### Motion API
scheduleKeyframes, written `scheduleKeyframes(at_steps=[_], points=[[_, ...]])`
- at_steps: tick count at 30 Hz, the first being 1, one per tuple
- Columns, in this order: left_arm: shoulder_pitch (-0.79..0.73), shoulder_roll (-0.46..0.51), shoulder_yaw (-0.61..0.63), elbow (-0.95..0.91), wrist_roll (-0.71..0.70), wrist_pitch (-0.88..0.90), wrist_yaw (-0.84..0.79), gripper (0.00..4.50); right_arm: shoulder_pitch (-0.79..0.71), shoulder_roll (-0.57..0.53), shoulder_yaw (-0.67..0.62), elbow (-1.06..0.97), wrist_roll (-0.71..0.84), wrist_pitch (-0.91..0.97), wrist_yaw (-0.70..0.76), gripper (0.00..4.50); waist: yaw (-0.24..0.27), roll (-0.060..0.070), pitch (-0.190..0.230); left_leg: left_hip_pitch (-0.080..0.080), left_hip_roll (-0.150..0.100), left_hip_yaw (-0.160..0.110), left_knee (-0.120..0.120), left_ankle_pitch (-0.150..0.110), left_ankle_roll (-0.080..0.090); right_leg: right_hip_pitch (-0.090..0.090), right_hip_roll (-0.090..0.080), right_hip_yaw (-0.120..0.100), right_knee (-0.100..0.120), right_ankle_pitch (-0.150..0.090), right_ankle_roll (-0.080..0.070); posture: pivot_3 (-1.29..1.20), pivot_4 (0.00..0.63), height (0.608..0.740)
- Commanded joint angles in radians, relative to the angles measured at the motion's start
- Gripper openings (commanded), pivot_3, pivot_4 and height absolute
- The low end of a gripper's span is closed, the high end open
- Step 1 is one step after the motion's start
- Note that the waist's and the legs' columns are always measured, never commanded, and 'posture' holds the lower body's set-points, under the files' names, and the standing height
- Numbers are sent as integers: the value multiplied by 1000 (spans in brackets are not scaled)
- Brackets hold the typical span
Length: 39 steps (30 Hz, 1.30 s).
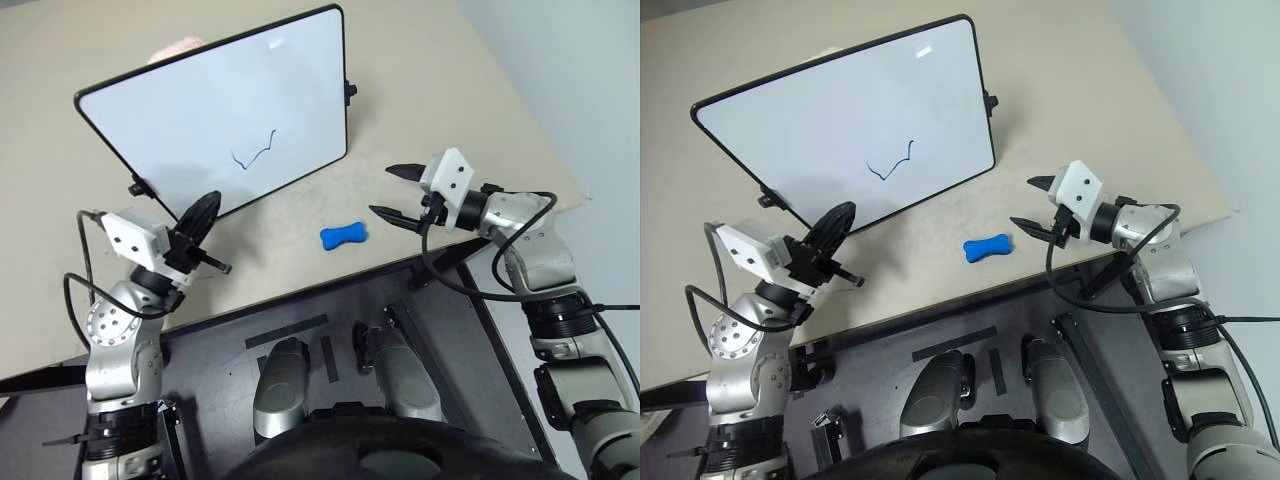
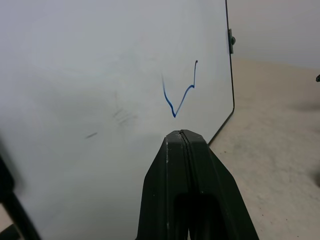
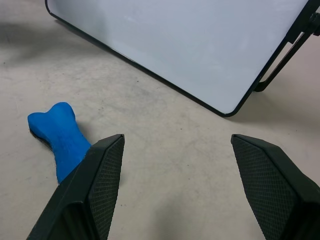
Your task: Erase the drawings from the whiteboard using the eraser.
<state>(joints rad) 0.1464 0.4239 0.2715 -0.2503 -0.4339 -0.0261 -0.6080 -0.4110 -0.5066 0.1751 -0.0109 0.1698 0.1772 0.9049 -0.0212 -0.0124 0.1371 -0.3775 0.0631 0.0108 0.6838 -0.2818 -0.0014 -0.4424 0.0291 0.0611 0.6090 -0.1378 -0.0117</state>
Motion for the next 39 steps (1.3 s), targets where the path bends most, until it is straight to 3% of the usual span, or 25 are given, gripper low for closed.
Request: scheduleKeyframes(at_steps=[1, 17, 31, 39], points=[[-3, 11, 21, -42, -15, -3, -2, 0, -15, 5, -6, -24, 10, -13, 9, 3603, 0, 0, 0, 0, 0, 0, 0, 0, 0, 0, 0, 0, 0, 0, 0, 0, 150, 740], [-23, 1, 2, -31, 7, -14, 3, 0, -41, 10, 22, -46, -6, -23, 40, 3603, -1, 0, 0, 0, 0, 0, -1, 0, 0, -1, 0, 0, 0, 0, -1, 0, 150, 740], [38, -19, 11, -66, 5, -27, 23, 0, -70, -5, 38, -46, 49, 49, 160, 3603, 1, 0, 0, 0, 0, 0, -1, 0, -1, -1, 0, 0, 0, -1, -1, 0, 150, 740], [-2, -24, -12, -30, 9, -31, 15, 0, -68, 12, 160, -12, 7, 93, 225, 3603, -1, 0, 0, 0, 0, 0, -1, 0, -1, -1, 0, 0, 0, -1, -1, 0, 150, 740]])
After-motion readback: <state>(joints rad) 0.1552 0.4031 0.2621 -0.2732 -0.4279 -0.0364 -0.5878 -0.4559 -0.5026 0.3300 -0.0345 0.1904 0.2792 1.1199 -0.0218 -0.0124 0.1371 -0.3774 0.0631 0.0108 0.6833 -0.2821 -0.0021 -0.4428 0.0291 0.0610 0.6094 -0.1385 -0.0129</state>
